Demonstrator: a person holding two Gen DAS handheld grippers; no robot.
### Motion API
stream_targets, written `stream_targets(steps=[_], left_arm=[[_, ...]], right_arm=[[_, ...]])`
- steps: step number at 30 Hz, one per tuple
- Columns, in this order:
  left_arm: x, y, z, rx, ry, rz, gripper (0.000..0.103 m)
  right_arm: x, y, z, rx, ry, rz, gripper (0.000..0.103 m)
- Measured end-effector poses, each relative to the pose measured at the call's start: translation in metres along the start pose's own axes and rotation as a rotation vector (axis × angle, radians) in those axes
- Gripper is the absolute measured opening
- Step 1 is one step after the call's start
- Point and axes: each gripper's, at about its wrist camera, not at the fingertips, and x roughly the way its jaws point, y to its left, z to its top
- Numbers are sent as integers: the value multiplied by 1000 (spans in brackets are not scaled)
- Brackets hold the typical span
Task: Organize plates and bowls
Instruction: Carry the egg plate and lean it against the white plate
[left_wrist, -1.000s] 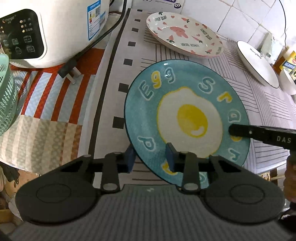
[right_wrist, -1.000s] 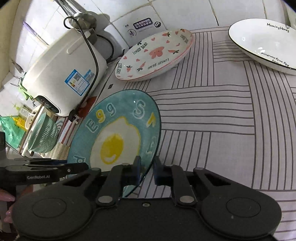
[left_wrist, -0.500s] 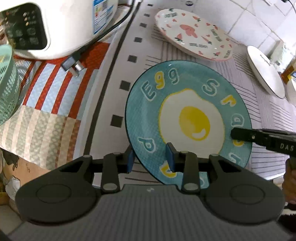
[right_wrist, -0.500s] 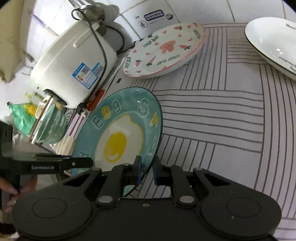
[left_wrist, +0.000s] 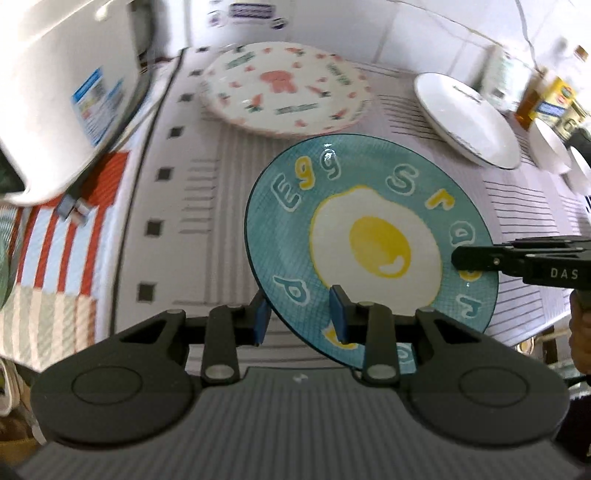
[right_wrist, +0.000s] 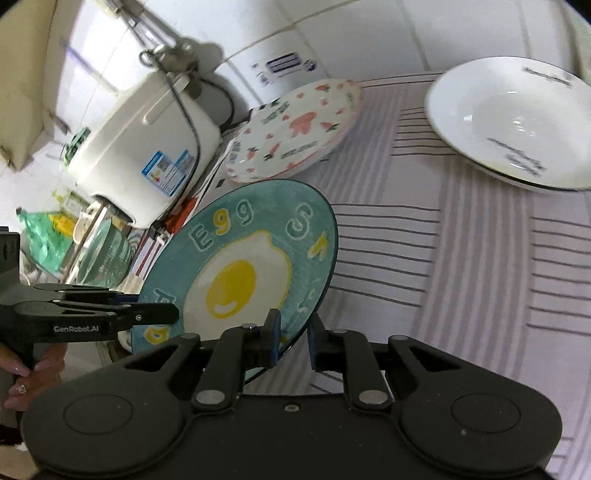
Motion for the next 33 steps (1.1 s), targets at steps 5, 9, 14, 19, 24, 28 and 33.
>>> stream_targets(steps=[5,9,14,19,24,28,33], left_arm=[[8,-31,18,24,-20,-33,32],[17,-56,31,33,-33,-55,32],[23,-90,50,44,-71,-76,32],[31,-121,77,59,-81,-101,32],[46,-157,101,105,-128,-75,32],[70,-170,122,68,-110,-72,32],[103,-170,142,-29,-72,-79,32]], right_arm=[[-27,-21,3,17,-42,-16,20],[-46,-42,11,31,-76,-37,20],[-75,-68,21,38,-127,-60,20],[-101,-90,32,32,-176,-85,20],[-119,-120,48,45,-209,-104,20],[-121,-142,60,43,-208,-120,20],[-116,-165,79,35,-201,-130,21]])
